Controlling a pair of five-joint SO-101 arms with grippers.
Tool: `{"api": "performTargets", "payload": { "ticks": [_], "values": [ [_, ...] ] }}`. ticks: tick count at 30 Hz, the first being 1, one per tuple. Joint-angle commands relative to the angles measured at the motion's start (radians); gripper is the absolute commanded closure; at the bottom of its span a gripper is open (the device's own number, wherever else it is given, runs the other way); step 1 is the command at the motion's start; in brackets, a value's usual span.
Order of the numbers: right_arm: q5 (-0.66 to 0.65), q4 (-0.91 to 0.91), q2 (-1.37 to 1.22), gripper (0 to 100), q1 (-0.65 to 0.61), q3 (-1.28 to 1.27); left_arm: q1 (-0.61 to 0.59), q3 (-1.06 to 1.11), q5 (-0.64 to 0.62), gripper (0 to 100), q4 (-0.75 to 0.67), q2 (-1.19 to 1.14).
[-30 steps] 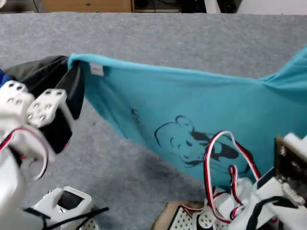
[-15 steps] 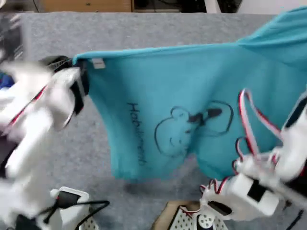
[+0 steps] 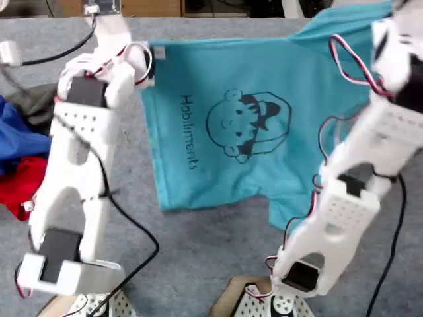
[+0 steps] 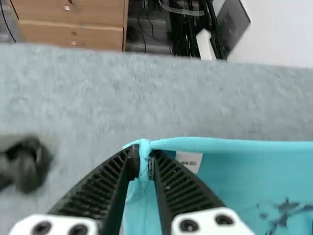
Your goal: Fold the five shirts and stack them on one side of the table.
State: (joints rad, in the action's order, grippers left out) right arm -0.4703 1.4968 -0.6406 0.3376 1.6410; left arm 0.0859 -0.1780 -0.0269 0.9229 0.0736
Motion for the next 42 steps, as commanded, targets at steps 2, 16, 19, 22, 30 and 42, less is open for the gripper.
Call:
{"api": "performTargets", "payload": {
  "ticks": [2, 16, 19, 22, 30, 42],
  "values": [
    [-0.005, -0.16, -0.131, 99.5, -0.035, 0.019, -0.028, -0.115, -0.011, 98, -0.155, -0.113],
    [-0.012, -0.009, -0.189, 99.3, -0.05, 0.027, -0.023, -0.463, -0.003, 98, 0.012, -0.441],
    [-0.058, 0.133, -0.147, 99.3, -0.044, 0.027, -0.012, -0.606, -0.002, 98, 0.25, -0.443],
    [-0.069, 0.219, -0.114, 99.3, -0.035, 0.027, -0.002, -0.712, -0.002, 98, 0.413, -0.45],
    [-0.086, 0.292, -0.03, 99.3, 0.028, 0.024, 0.141, -0.717, 0.089, 98, 0.677, -0.45],
    [-0.207, 0.292, 0.211, 99.3, 0.156, -0.285, 0.192, -0.56, 0.091, 98, 0.666, -0.441]
  ]
}}
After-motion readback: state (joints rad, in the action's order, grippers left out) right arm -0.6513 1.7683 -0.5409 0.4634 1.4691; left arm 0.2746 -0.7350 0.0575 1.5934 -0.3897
